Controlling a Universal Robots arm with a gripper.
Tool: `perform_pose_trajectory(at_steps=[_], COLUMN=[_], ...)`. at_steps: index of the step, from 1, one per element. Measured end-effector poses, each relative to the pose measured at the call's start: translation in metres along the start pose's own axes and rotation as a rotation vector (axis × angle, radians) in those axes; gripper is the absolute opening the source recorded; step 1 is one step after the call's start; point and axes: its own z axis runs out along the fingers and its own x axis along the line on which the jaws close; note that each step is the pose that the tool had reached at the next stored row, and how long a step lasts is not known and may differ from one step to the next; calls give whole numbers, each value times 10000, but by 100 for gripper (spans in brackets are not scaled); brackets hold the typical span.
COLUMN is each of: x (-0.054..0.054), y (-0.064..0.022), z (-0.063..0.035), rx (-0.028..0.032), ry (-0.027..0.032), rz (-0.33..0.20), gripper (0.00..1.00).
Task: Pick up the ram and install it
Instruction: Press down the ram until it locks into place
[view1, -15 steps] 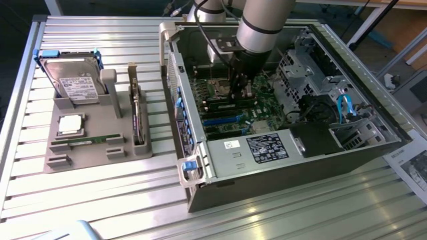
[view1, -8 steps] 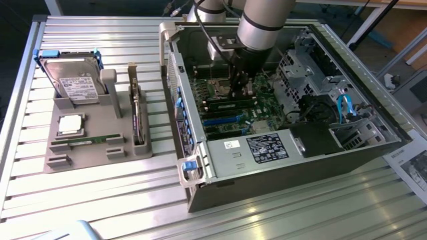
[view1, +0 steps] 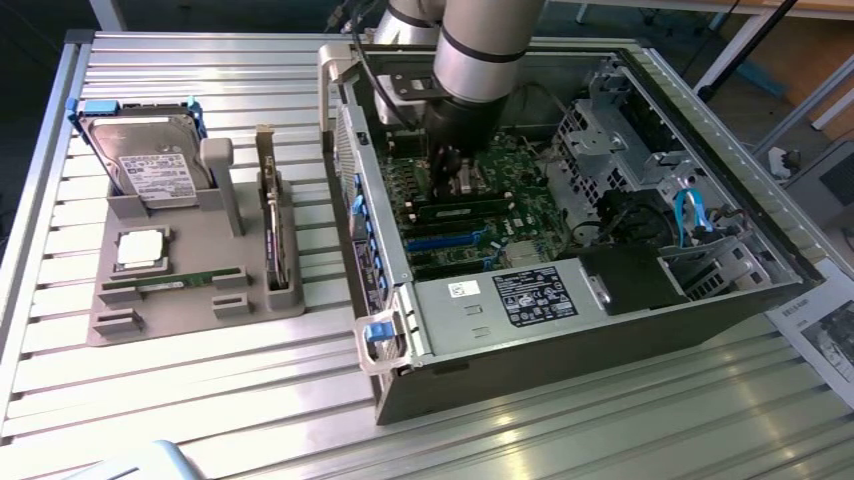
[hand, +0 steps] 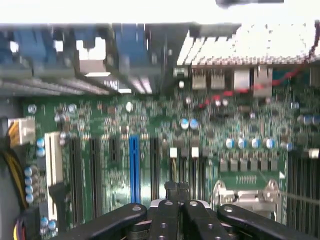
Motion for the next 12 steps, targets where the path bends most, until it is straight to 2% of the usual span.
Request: perform_pose_trajectory(at_steps=[1, 4, 12], x=[1, 2, 3], y=[58, 158, 176], z=[0, 1, 29], rx=[11, 21, 32], ry=[0, -2, 0], rz=[-2, -1, -2], gripper=[10, 10, 10])
